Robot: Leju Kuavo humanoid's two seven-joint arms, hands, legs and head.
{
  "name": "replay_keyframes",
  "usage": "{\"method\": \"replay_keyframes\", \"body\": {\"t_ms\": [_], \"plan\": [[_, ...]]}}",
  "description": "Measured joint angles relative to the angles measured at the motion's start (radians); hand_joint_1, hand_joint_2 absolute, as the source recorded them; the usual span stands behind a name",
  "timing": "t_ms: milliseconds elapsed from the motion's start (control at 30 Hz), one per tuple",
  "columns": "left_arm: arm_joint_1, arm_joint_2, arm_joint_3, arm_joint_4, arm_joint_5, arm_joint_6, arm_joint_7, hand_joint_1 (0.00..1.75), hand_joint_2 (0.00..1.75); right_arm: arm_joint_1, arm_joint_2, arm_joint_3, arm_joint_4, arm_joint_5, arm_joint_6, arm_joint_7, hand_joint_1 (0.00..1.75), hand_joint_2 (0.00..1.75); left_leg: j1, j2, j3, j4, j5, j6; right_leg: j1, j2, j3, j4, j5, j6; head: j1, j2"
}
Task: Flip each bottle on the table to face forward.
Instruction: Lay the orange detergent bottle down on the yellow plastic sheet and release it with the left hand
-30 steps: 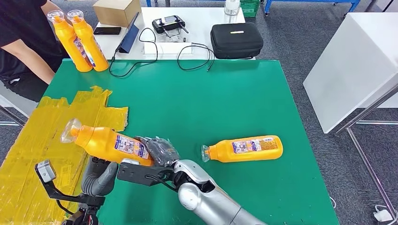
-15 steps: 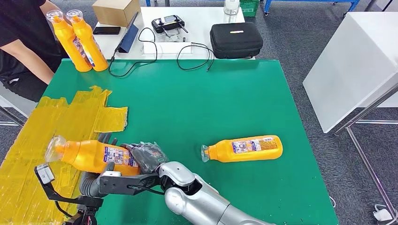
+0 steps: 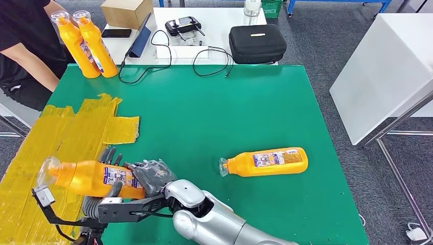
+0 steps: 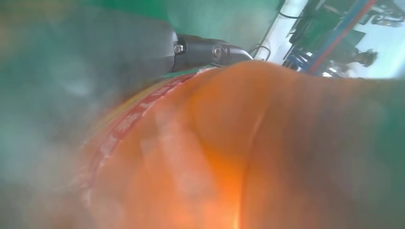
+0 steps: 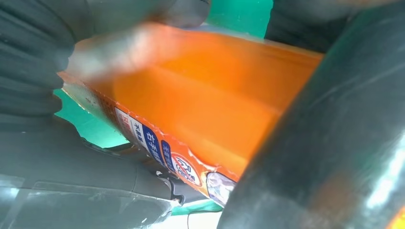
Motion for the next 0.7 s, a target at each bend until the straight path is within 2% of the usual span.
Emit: {"method": "replay_keyframes", "body": {"t_ms": [67,567,700], "plan": [[0.002,-0.001,0.005,-0.001,-0.012,0.011,-0.008,1.75,1.75,-0.003,-0.001,0.006,-0.001,-0.009,0.006,0.004,1.75,1.75,0.000,0.000,0.000,0.000,0.000,0.000,0.000,0.000,0.000,0.000,0.000,0.000,0.000,0.000],[0.005,-0.026,0.026,-0.015,-0.055,0.051,-0.039,1.75,1.75,-0.020,-0.006,0.026,-0.002,-0.067,0.017,0.009,1.73,1.75,0.000,0.000,0.000,0.000,0.000,0.000,0.000,0.000,0.000,0.000,0.000,0.000,0.000,0.000],[0.004,-0.028,0.029,-0.018,-0.056,0.054,-0.040,1.75,1.75,-0.021,-0.007,0.026,-0.002,-0.080,0.017,0.009,0.03,1.75,0.000,0.000,0.000,0.000,0.000,0.000,0.000,0.000,0.000,0.000,0.000,0.000,0.000,0.000]]}}
